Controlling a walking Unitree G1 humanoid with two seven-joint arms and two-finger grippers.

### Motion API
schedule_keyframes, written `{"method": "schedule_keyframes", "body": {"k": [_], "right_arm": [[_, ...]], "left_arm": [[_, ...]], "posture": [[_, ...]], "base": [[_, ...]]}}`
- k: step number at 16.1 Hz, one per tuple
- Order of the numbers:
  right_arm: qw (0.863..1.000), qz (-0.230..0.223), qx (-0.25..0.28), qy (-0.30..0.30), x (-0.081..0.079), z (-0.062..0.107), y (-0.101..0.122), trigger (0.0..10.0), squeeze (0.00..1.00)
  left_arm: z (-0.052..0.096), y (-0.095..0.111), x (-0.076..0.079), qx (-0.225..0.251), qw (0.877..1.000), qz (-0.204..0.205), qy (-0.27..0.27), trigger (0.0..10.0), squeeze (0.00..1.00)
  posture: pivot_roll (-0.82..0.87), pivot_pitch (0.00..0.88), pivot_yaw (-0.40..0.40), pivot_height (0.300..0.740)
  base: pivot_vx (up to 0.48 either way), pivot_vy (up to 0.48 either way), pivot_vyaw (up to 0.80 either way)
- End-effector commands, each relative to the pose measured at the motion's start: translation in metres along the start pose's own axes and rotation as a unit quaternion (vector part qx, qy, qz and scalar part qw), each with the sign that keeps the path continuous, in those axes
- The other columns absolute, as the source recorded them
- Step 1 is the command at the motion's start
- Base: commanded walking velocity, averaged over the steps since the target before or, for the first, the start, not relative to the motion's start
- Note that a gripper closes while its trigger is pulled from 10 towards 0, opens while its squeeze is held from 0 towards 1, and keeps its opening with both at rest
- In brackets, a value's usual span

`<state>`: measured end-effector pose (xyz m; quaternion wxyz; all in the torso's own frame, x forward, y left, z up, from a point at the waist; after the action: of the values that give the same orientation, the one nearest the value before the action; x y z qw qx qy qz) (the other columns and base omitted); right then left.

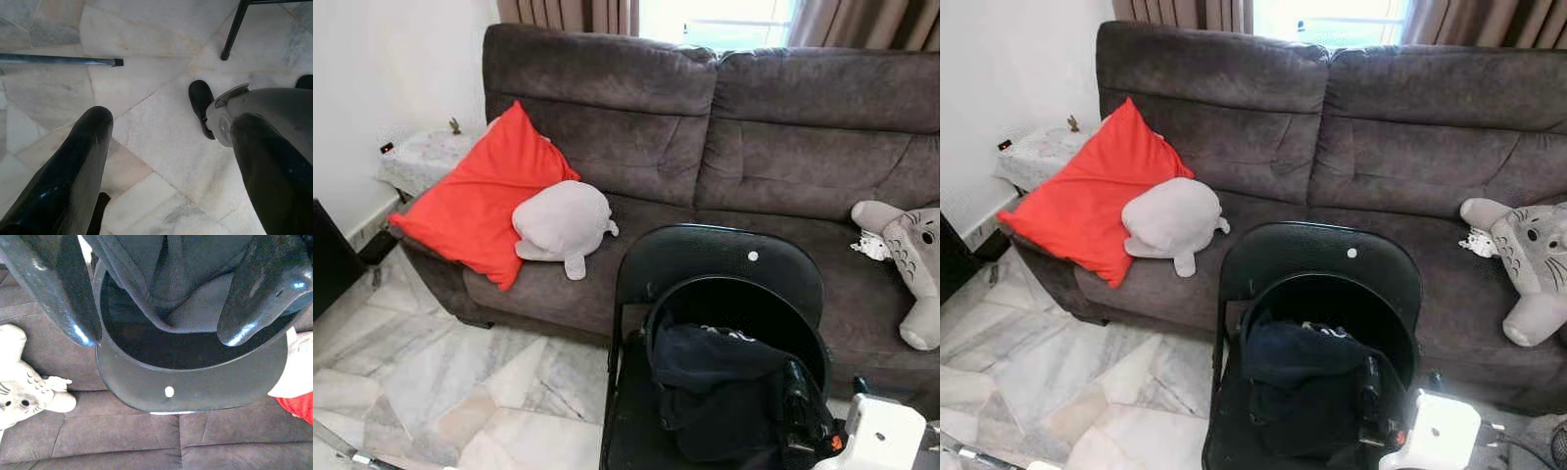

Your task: Hang hanger

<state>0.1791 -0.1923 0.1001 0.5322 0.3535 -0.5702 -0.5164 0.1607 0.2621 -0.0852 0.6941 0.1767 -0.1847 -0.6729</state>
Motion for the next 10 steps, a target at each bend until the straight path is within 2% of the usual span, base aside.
{"method": "schedule_keyframes", "body": {"k": [1,8,10], "right_arm": [[1.000,0.001,0.001,0.001,-0.0007,-0.0004,-0.0004,10.0,0.00],[0.999,0.038,0.004,0.017,-0.0026,-0.0026,0.0000,10.0,0.00],[0.999,0.044,-0.002,0.013,0.0000,-0.0018,-0.0018,10.0,0.00]], "left_arm": [[0.0028,-0.0068,-0.0071,-0.011,1.000,0.002,0.011,10.0,0.00],[0.0028,-0.0055,-0.0075,-0.009,1.000,0.004,0.010,10.0,0.00],[0.0027,-0.0047,-0.0071,-0.009,1.000,-0.003,0.007,10.0,0.00]], "posture": [[-0.06,0.000,0.043,0.740],[-0.06,0.006,0.033,0.740],[-0.06,0.012,0.031,0.740]], "base": [[0.000,0.334,0.00],[0.000,0.359,0.00],[0.000,0.000,0.00]]}}
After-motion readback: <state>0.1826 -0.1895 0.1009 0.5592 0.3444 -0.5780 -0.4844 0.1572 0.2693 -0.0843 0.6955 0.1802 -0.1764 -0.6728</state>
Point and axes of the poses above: a point about 5 cm out from each wrist's last joint towards the gripper, its own z axis pointing back from the gripper into the wrist, its own y axis along the axis of the wrist's last joint, x = y × z, the point moved 1 cm from there along -z, pointing out of the wrist towards the gripper, and after that the axes turned 15 degrees about z, right-handed, at the moved point
